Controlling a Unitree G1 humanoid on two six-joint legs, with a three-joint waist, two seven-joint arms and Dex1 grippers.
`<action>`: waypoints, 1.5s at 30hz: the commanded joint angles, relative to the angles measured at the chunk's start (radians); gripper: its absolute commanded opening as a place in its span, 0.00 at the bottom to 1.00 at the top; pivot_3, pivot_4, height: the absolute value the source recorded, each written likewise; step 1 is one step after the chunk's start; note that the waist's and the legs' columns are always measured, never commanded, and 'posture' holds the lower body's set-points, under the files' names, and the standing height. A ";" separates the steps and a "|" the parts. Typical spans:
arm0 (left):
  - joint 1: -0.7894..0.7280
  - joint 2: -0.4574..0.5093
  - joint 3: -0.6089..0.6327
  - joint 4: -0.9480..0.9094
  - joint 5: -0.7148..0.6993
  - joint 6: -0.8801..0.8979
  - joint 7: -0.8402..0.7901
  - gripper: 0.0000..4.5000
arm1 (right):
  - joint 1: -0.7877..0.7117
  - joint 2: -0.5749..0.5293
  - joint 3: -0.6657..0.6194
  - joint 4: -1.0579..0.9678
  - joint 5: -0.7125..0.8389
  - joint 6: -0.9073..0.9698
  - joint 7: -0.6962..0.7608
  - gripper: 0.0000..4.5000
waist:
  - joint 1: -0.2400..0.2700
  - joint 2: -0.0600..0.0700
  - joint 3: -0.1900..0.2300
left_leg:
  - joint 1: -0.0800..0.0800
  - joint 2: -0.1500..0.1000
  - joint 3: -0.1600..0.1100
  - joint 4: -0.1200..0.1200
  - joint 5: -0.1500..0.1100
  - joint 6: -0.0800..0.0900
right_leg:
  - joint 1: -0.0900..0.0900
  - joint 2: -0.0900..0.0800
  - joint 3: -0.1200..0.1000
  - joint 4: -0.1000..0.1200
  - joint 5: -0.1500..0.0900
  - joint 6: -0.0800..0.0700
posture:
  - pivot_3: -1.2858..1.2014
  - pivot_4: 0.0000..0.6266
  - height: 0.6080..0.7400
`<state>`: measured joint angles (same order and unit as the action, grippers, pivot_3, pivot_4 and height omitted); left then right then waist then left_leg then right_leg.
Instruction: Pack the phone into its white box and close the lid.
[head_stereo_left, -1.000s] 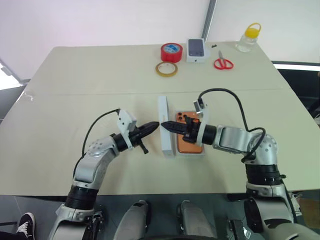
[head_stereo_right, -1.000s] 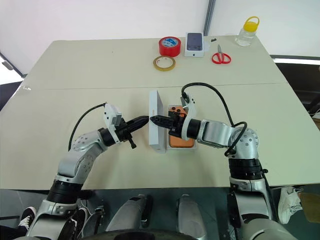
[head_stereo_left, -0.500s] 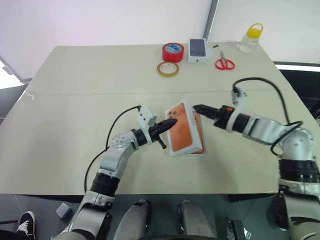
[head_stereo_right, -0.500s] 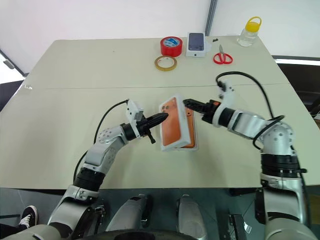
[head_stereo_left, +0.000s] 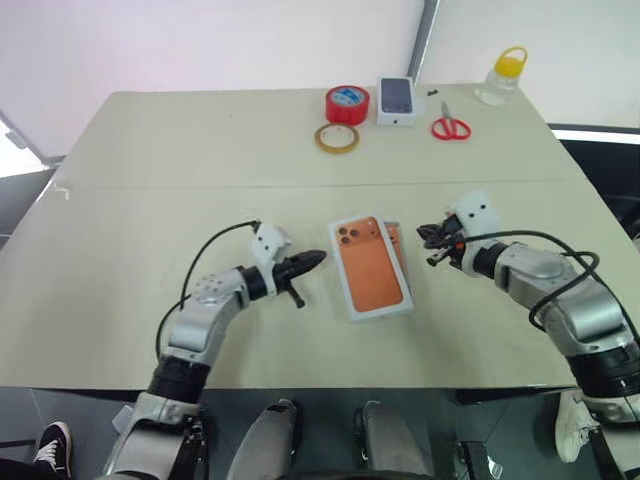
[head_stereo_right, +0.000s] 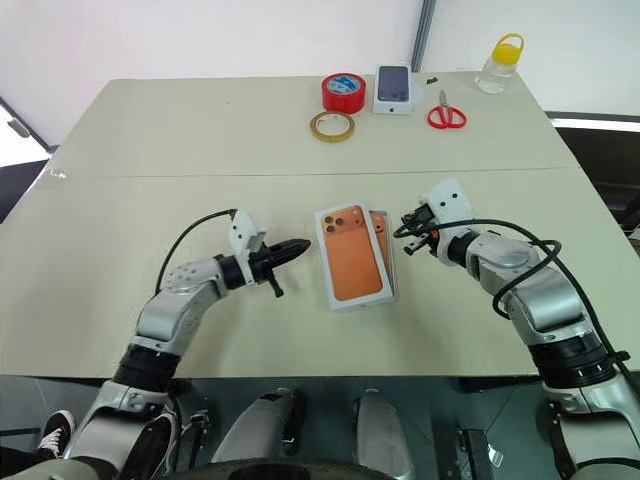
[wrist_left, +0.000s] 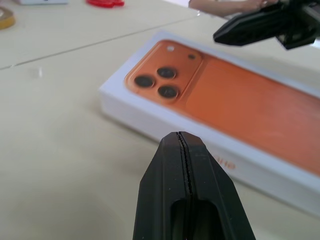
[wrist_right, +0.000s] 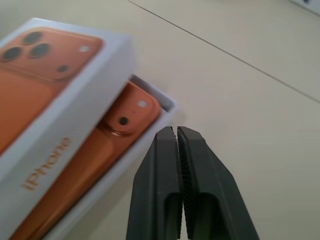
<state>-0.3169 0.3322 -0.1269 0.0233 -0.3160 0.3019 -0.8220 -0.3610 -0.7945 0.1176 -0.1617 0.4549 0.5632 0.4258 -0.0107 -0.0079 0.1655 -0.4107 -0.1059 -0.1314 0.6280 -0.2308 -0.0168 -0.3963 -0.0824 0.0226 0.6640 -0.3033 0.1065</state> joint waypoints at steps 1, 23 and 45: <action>0.022 0.040 -0.042 -0.030 0.058 -0.037 -0.017 0.00 | 0.005 0.018 -0.017 -0.032 -0.051 -0.054 0.052 0.02 | 0.000 0.000 0.000 | 0.000 0.000 0.000 0.000 0.000 0.000 | 0.000 0.000 0.000 0.000 0.000 0.000 | 0.52 0.24 1.00; -0.187 -0.199 -0.103 0.275 0.159 -0.193 0.058 0.00 | 0.070 0.066 -0.037 -0.094 -0.184 -0.067 0.182 0.02 | 0.023 -0.002 0.001 | 0.000 -0.001 0.000 0.001 0.000 0.000 | 0.001 0.000 -0.001 -0.001 0.000 0.000 | 0.52 0.24 1.00; -0.300 -0.283 -0.051 0.397 0.150 -0.141 0.076 0.00 | 0.129 0.081 -0.086 -0.088 -0.281 -0.074 0.195 0.02 | 0.022 -0.003 0.002 | 0.000 -0.001 0.000 0.002 0.000 -0.001 | 0.001 0.000 -0.001 0.000 0.000 0.000 | 0.52 0.24 1.00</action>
<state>-0.5844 0.0662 -0.1751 0.4421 -0.1533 0.1712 -0.7422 -0.2300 -0.7255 0.0521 -0.2120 0.1660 0.5134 0.6095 0.0115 -0.0107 0.1672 -0.4106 -0.1068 -0.1319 0.6296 -0.2305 -0.0176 -0.3956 -0.0823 0.0215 0.6641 -0.3033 0.1067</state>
